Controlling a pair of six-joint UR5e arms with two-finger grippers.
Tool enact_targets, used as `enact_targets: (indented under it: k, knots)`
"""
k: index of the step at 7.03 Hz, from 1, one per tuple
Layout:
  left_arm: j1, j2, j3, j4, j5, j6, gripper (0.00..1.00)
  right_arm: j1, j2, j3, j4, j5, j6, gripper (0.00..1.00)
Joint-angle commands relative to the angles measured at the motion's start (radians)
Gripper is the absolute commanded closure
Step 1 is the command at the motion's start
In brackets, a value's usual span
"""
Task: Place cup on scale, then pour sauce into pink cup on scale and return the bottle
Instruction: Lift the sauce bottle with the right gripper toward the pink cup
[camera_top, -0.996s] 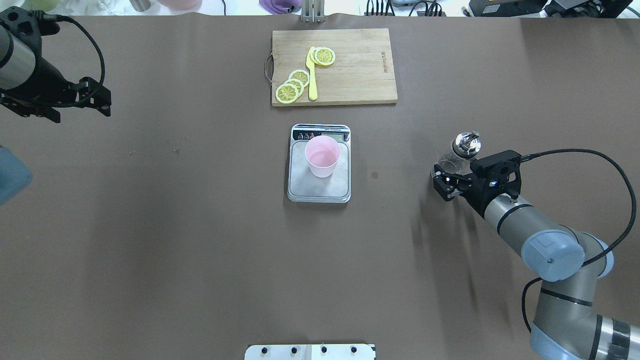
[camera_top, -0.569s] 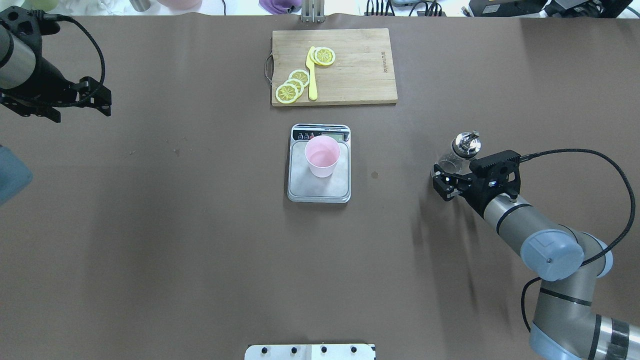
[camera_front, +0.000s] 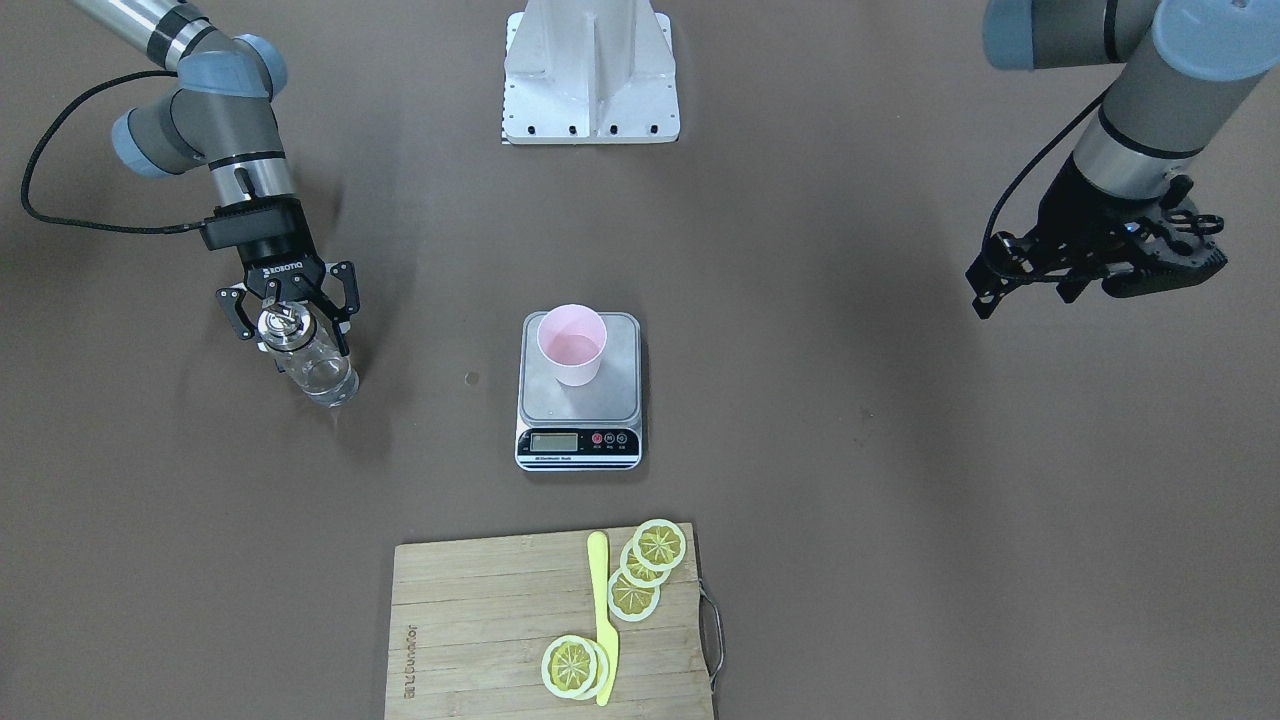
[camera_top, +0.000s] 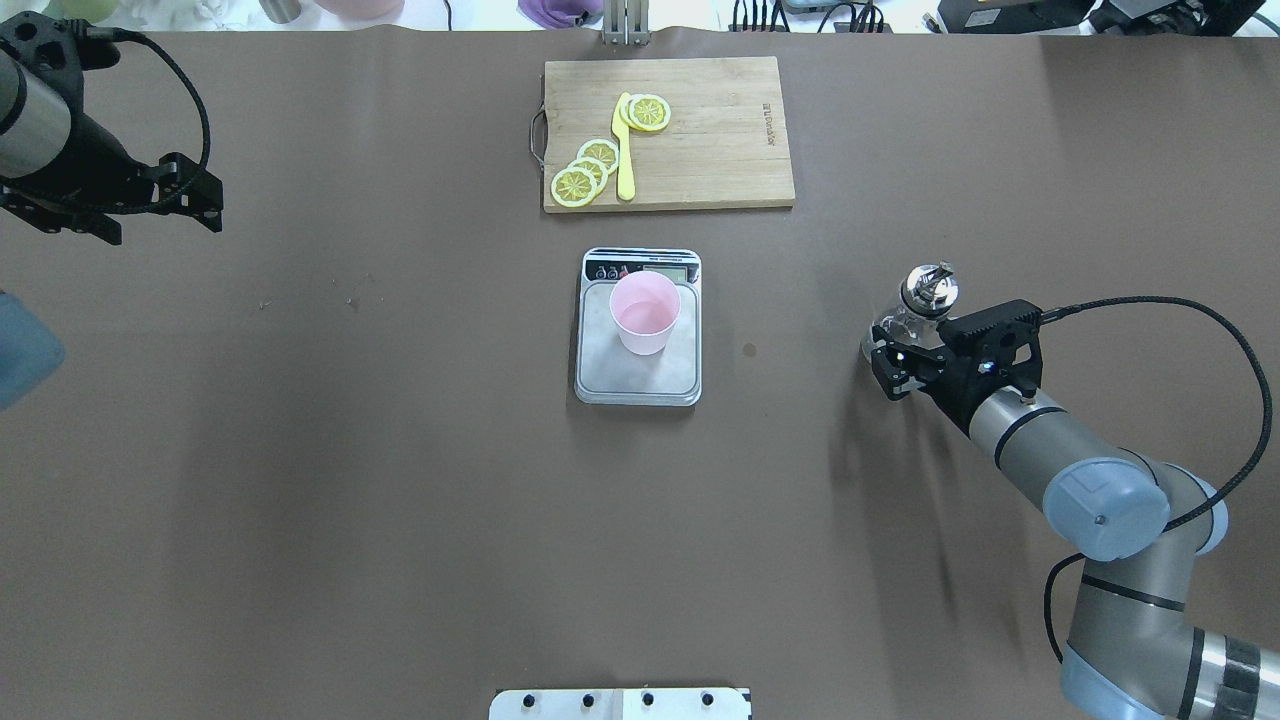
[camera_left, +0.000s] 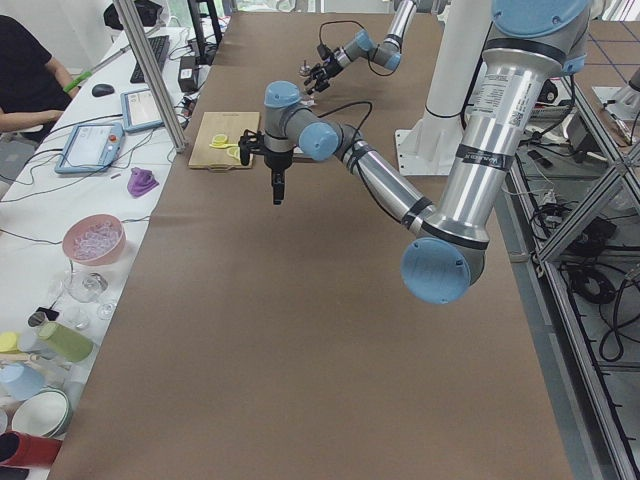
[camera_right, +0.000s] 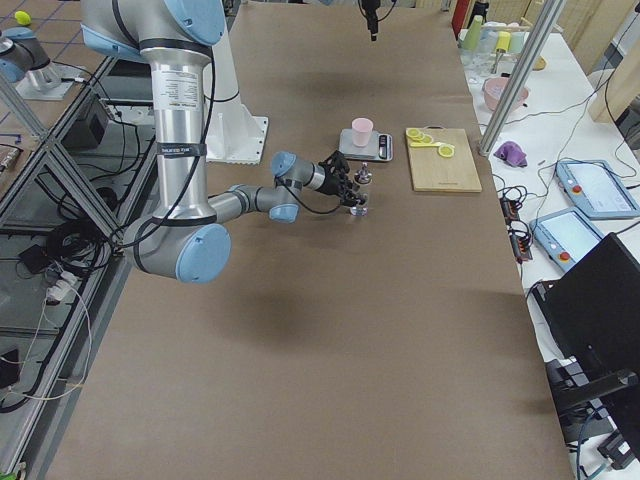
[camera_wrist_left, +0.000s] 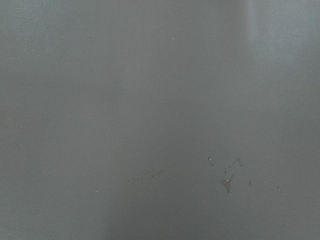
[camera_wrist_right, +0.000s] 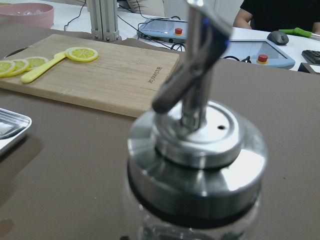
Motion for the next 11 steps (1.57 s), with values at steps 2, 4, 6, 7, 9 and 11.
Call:
enact_targets:
  k: [2, 4, 6, 7, 9, 11]
  knots:
    - [0.0, 0.0, 0.0, 0.0, 0.002, 0.0, 0.01, 0.01, 0.008, 0.002, -0.002, 0.007, -0.009, 0.87]
    - [0.0, 0.002, 0.0, 0.002, 0.002, 0.0, 0.01, 0.03, 0.016, 0.006, -0.009, 0.015, -0.038, 0.93]
    - [-0.002, 0.005, 0.0, 0.0, 0.002, 0.0, 0.01, 0.071, 0.054, 0.009, -0.028, 0.017, -0.118, 0.96]
    - [0.0, 0.006, -0.002, 0.002, 0.0, -0.002, 0.01, 0.094, 0.092, 0.034, -0.099, 0.018, -0.122, 0.96]
    - [0.0, 0.008, 0.003, 0.002, 0.0, -0.002, 0.01, 0.12, 0.164, 0.109, -0.301, 0.008, -0.259, 0.96]
    - [0.0, 0.008, 0.006, -0.002, 0.0, 0.0, 0.01, 0.133, 0.224, 0.112, -0.434, -0.037, -0.341, 0.96]
